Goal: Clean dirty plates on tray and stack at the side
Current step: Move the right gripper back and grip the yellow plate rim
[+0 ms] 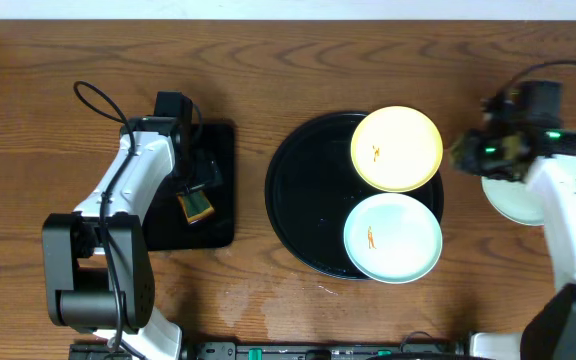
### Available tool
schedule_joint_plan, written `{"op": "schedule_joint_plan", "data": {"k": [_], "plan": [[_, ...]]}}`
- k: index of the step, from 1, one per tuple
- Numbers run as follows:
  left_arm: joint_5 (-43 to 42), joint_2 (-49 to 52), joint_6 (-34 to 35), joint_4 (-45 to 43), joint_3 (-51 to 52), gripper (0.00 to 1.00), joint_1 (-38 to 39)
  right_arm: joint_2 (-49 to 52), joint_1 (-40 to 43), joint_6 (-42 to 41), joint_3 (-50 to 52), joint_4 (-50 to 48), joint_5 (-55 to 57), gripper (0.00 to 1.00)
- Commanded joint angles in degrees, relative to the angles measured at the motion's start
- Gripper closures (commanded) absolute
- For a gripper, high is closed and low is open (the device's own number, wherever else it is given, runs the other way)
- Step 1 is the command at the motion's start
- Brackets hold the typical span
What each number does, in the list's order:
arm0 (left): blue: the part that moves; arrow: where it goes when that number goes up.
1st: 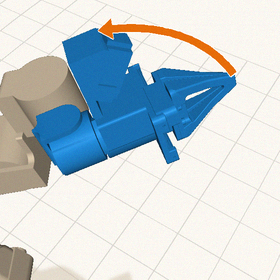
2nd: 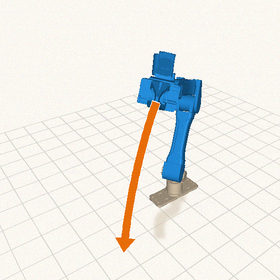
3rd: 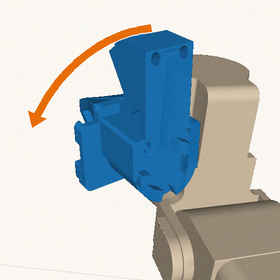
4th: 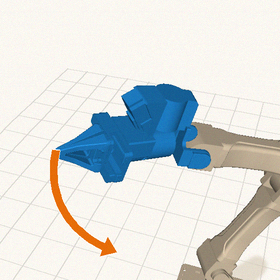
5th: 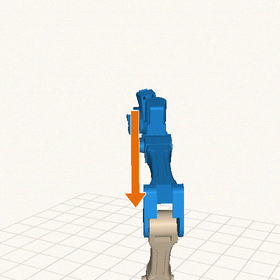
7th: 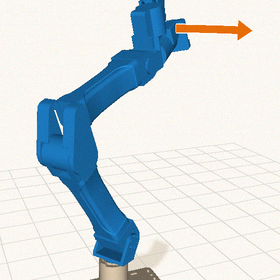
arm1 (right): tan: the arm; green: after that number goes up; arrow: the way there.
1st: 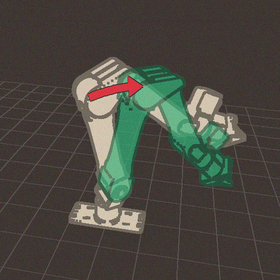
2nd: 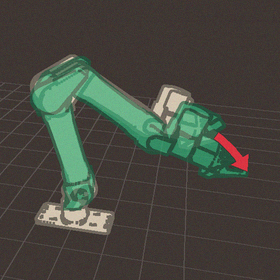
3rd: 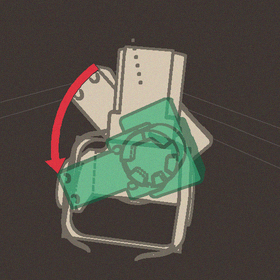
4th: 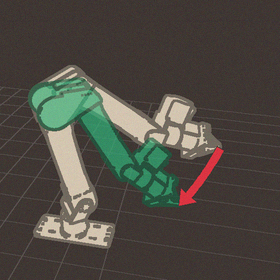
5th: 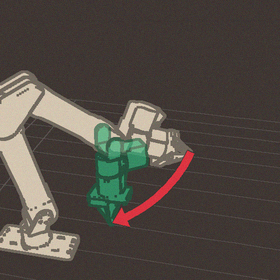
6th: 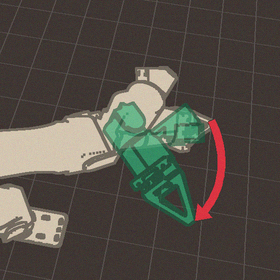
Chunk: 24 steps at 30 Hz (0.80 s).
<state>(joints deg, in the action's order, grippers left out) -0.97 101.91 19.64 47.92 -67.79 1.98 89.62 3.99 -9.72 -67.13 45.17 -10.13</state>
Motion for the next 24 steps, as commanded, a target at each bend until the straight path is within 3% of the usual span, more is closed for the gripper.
{"op": "schedule_joint_plan", "data": {"k": [1,6,8,14,19,24], "plan": [[0.33,0.2,0.09,0.15,-0.02,0.1,-0.15,3.58,-4.63,1.57,2.45,-3.87,11.52,0.58],[0.33,0.2,0.11,0.17,-0.02,0.1,-0.15,9.51,-5.86,1.68,3.02,-13.51,18.64,0.58],[0.33,0.2,0.09,0.17,-0.02,0.1,-0.15,11.47,-5.25,1.99,3.02,-16.9,19.76,0.63],[0.33,0.22,0.09,0.17,-0.02,0.1,-0.15,16.0,-4.46,5.55,3.02,-22.29,6.82,0.66],[0.33,0.22,0.11,0.15,-0.02,0.1,-0.15,18.03,-4.72,4.92,3.02,-22.43,7.74,0.97],[0.33,0.22,0.11,0.15,-0.02,0.1,-0.15,15.56,-4.83,-4.35,2.99,-18.93,7.56,0.99]]}}
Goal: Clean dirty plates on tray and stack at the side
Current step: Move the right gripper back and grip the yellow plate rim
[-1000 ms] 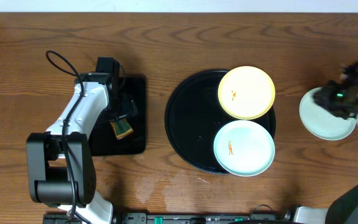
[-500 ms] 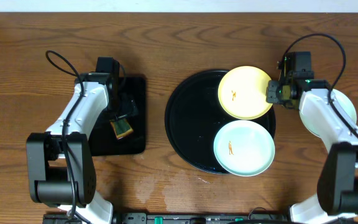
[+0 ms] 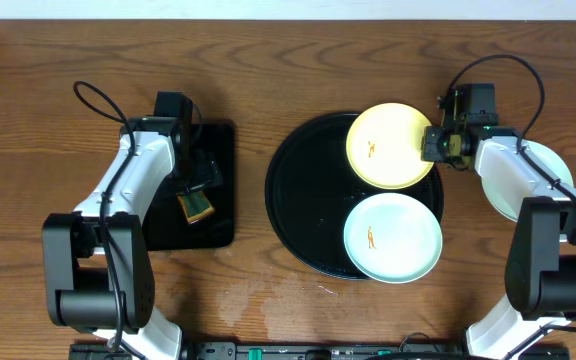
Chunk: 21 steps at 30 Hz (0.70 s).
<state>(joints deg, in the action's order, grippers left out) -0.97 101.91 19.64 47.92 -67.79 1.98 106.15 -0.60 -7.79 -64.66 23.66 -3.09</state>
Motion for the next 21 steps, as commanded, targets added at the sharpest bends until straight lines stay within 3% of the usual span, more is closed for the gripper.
{"op": "schedule_joint_plan", "data": {"k": [1,10,18,21], "plan": [[0.33,0.22,0.11,0.15,-0.02,0.1,-0.15,-1.6,-0.28,-7.19,0.52,3.52,-0.07,0.99],[0.33,0.22,0.11,0.15,-0.02,0.1,-0.15,-4.52,-4.42,-15.63,0.61,10.25,-3.41,0.99],[0.26,0.22,0.55,0.17,-0.02,0.1,-0.15,-4.5,-8.09,-15.72,0.66,8.72,2.64,0.99],[0.09,0.22,1.92,-0.11,-0.02,0.09,-0.13,-4.5,-8.07,-10.97,0.66,6.93,3.67,0.76]]}}
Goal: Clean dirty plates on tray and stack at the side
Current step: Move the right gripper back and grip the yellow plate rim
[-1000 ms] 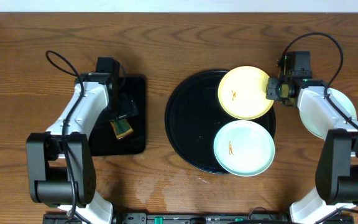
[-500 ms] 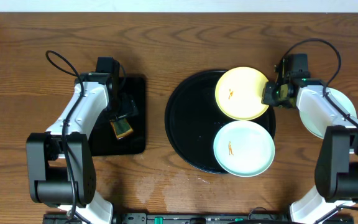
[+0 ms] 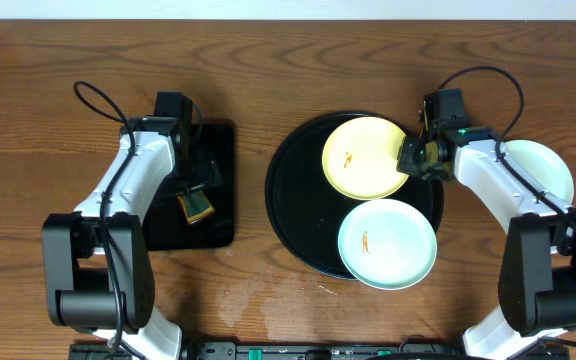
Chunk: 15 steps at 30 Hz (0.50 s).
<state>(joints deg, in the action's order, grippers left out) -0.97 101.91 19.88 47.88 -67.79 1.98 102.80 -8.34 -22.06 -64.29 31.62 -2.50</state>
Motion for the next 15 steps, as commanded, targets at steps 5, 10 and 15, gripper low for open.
{"op": "schedule_joint_plan", "data": {"k": [5,10,15], "plan": [[-2.73,0.22,1.81,0.02,-0.02,0.1,-0.13,-1.16,-0.33,14.82,0.28,-2.51,3.08,0.67],[-7.48,0.11,1.4,0.83,-0.04,0.11,-0.13,-0.09,-0.33,17.92,0.31,-3.15,1.18,0.67],[-7.41,-0.46,0.76,1.36,-0.04,0.11,-0.13,3.56,-0.33,17.86,0.31,-4.63,-1.62,0.73]]}}
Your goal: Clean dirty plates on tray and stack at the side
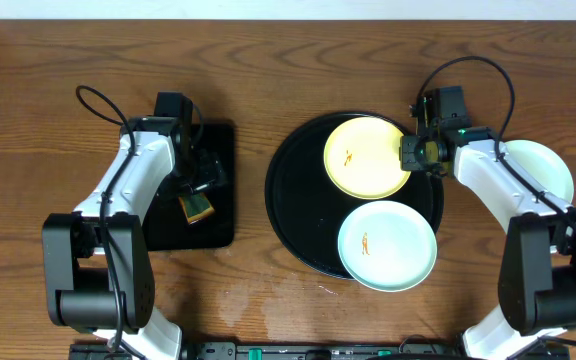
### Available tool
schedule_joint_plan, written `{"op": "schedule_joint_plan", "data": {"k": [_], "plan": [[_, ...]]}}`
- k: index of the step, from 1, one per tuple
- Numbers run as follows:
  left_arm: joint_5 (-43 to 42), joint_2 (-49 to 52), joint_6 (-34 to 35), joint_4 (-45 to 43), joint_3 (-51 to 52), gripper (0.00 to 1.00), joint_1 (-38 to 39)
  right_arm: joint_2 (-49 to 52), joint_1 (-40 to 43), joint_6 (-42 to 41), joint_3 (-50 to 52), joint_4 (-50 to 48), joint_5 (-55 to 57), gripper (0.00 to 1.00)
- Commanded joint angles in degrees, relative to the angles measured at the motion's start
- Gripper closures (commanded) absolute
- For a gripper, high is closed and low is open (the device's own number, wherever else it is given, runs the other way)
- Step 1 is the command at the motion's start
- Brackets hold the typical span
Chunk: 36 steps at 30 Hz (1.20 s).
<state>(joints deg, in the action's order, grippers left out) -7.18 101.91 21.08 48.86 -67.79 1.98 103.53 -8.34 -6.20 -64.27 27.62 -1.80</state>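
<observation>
A round black tray (298,215) holds two dirty plates. The yellow plate (366,157), with an orange smear, lies at the tray's far right. My right gripper (414,155) is at its right rim and looks shut on it. The white plate (387,245), also smeared, lies at the near right and hangs over the tray's edge. Over the black mat (218,150) on the left, my left gripper (198,195) is shut on a yellow-green sponge (196,207).
A clean pale plate (543,165) sits on the table at the far right, partly under my right arm. The wooden table's far edge runs along the top of the view. A cable loops above each arm.
The right gripper and the yellow plate have shifted a few pixels to the right, and the wrist has turned a little. The white plate, the left arm and the sponge are unchanged.
At first my right gripper was over the pale plate at the far right, away from the tray. Then it was at the yellow plate's right rim. Then that plate lay further left on the tray and the white plate had shifted slightly. The left arm stayed still throughout.
</observation>
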Motion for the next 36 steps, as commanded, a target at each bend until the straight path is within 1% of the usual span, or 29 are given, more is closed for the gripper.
{"op": "schedule_joint_plan", "data": {"k": [1,5,7,10,11,13,17,20,21,23,25,26,27,28,29,30,36], "plan": [[-1.2,-0.66,-0.96,0.52,-0.04,0.12,-0.13,3.78,-0.33,1.95,0.28,-1.18,-2.34,0.75],[-1.16,-2.56,-2.03,2.08,-0.04,0.18,-0.13,6.47,-0.2,-0.74,0.28,-2.43,-0.26,0.81],[-1.16,-4.83,-2.03,2.95,-0.04,0.19,-0.13,7.23,0.09,-2.14,0.28,-2.71,0.44,0.83],[-1.16,-7.48,-2.03,3.34,-0.04,0.19,-0.13,7.32,0.22,-2.12,0.28,-2.84,0.44,0.87],[-1.18,-8.83,-2.03,3.41,-0.04,0.19,-0.13,7.32,0.24,-2.12,0.28,-2.8,0.42,0.93],[-1.2,-10.14,-2.01,3.39,-0.04,0.19,-0.13,7.34,0.24,-2.89,0.28,-2.75,0.44,0.99],[-1.2,-10.6,-1.99,3.93,-0.02,0.19,0.2,7.37,0.22,-8.15,0.28,-2.36,0.46,0.99],[-1.18,-9.9,-2.01,4.13,0.42,0.21,1.46,7.39,0.17,-9.01,0.28,-2.29,0.46,0.99],[-0.92,-9.27,-1.99,2.71,1.25,0.23,2.69,7.39,0.09,-8.98,0.28,-2.25,0.46,0.99],[1.92,-8.35,-1.68,0.83,2.64,0.3,3.82,7.39,0.11,-8.98,0.28,-1.88,0.48,0.99],[7.43,-7.39,4.04,0.39,4.11,0.34,4.22,7.39,0.09,-8.98,0.28,-1.68,0.46,0.99],[9.42,-6.73,7.56,0.11,5.07,0.39,4.22,7.39,0.09,-8.96,0.28,-1.53,0.46,0.99],[9.84,-6.19,8.9,-0.76,5.99,0.45,4.17,7.39,0.09,-8.96,0.28,-1.42,0.46,0.99],[9.79,-5.66,8.87,-1.97,6.73,0.5,4.15,7.39,0.11,-8.96,0.28,-1.27,0.48,0.99],[9.81,-4.98,8.87,-3.17,7.37,0.58,4.15,7.39,0.11,-8.96,0.28,-1.18,0.48,0.99],[9.81,-4.15,8.98,-4.28,7.8,0.63,4.15,7.39,0.11,-8.96,0.28,-1.05,0.46,0.99],[9.86,1.68,8.98,-7.72,7.96,0.65,4.15,7.39,0.09,-8.98,0.28,-1.05,0.46,0.99]]}}
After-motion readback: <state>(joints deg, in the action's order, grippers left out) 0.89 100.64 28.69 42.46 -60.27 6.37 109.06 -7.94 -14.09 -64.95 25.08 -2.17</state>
